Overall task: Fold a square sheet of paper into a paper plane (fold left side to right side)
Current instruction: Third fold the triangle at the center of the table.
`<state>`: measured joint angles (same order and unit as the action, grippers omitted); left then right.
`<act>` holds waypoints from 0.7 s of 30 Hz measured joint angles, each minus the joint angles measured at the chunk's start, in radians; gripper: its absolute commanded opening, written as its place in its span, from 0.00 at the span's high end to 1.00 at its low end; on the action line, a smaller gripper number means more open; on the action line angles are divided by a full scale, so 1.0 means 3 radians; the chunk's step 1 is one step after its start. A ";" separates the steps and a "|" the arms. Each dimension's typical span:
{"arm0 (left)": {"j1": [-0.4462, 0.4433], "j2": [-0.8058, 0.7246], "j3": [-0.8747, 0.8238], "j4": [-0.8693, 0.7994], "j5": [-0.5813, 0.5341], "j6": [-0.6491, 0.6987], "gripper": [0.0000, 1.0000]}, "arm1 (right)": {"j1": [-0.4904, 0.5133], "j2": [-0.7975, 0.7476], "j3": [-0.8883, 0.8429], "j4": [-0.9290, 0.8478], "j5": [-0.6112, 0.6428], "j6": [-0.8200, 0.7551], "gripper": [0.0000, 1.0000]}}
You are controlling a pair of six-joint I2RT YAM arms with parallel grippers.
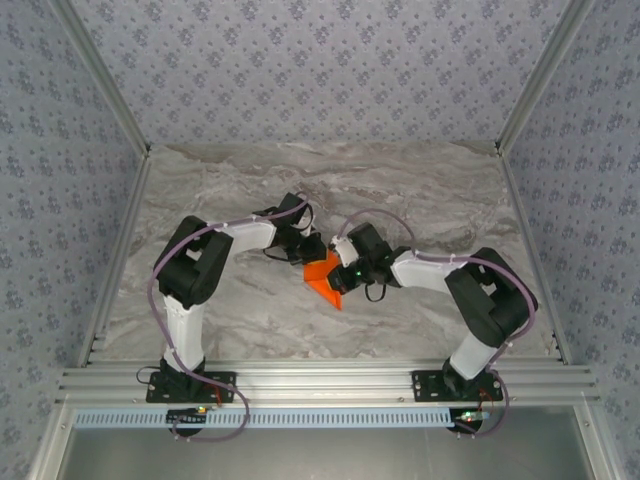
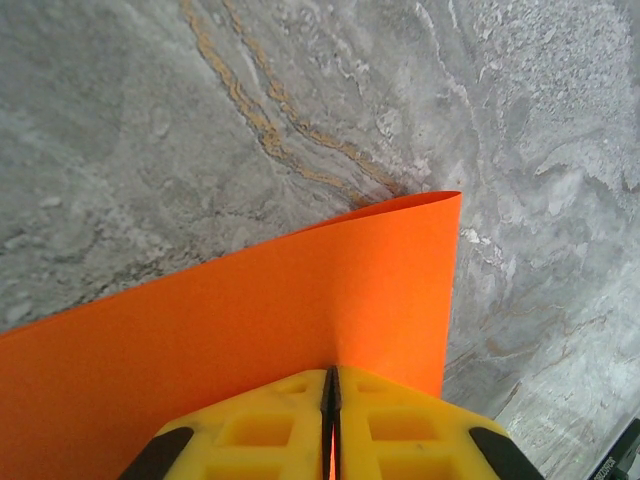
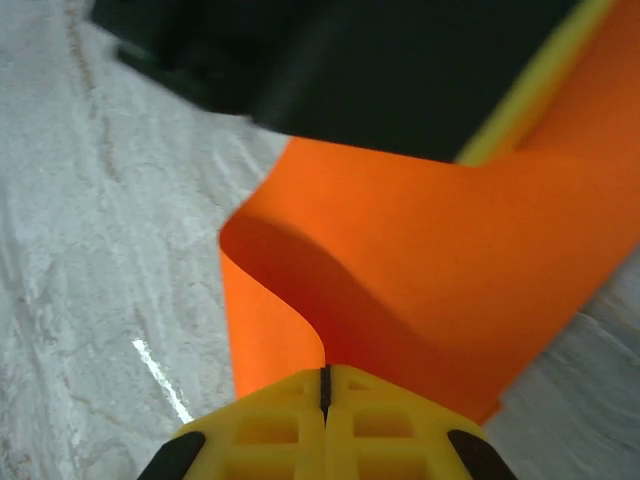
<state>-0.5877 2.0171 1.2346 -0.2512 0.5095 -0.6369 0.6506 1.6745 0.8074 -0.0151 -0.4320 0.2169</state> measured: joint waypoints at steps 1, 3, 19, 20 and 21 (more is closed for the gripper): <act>0.0000 0.0000 0.0000 0.0000 -0.0001 0.0001 0.90 | -0.0027 0.0029 0.0019 -0.0024 0.0000 0.0009 1.00; 0.0000 0.0000 0.0000 0.0000 -0.0001 0.0003 0.91 | -0.0062 0.0076 0.0052 -0.0060 0.0001 0.0017 1.00; -0.0006 0.0000 0.0000 0.0001 -0.0001 0.0003 0.92 | -0.0131 0.0123 0.0076 -0.0128 0.0022 0.0018 1.00; -0.0006 0.0000 0.0000 0.0001 -0.0001 0.0003 0.92 | -0.0132 0.0123 0.0076 -0.0135 0.0029 0.0018 1.00; -0.0006 0.0000 0.0000 0.0001 -0.0003 0.0003 0.92 | -0.0134 0.0123 0.0076 -0.0140 0.0038 0.0018 1.00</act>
<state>-0.5896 2.0171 1.2346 -0.2508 0.5087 -0.6361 0.6106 1.7115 0.8303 -0.0570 -0.4206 0.2222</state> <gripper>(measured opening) 0.086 0.027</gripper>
